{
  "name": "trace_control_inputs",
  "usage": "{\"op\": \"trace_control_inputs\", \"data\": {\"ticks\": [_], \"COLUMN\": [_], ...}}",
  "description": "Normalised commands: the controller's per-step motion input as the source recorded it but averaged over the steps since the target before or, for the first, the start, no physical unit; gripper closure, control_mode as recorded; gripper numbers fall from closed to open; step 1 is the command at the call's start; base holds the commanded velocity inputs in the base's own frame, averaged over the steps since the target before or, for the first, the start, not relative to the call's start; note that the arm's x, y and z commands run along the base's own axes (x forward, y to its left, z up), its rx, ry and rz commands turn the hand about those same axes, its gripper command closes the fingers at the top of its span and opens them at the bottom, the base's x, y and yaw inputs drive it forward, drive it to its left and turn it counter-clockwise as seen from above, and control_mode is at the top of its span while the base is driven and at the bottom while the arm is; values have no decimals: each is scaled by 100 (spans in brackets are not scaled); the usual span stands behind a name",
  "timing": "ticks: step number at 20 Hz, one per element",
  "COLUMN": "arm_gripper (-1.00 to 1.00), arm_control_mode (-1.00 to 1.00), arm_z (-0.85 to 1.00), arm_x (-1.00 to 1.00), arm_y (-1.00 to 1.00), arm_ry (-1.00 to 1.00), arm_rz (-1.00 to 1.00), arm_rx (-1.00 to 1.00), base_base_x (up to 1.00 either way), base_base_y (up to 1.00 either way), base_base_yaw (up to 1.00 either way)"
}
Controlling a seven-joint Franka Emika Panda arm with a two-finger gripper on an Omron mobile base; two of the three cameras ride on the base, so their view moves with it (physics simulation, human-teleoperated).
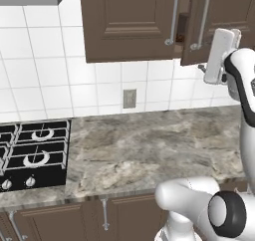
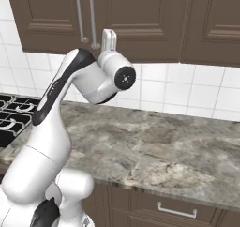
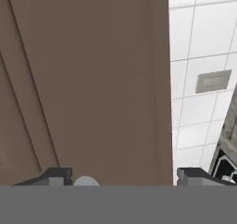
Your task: Pick the jar and candle from the dining table and place them in the open cabinet. Close the cabinet after placing the objects.
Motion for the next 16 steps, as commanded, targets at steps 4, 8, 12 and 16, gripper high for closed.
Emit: {"op": "trace_control_inputs", "data": {"ticks": [4,8,12,16], "arm_gripper": [-100,-100,-100,-100], "arm_control_mode": [-100,-100,-100,-100], "arm_z": [0,0,0,-1], "arm_x": [65,66,61,38], "arm_y": [23,24,22,16], "arm_ry": [0,0,0,0], "arm_rz": [0,0,0,0], "arm_rx": [0,0,0,0], "base_base_x": [0,0,0,0], "base_base_y": [0,0,0,0], "base_base_yaw": [0,0,0,0]}}
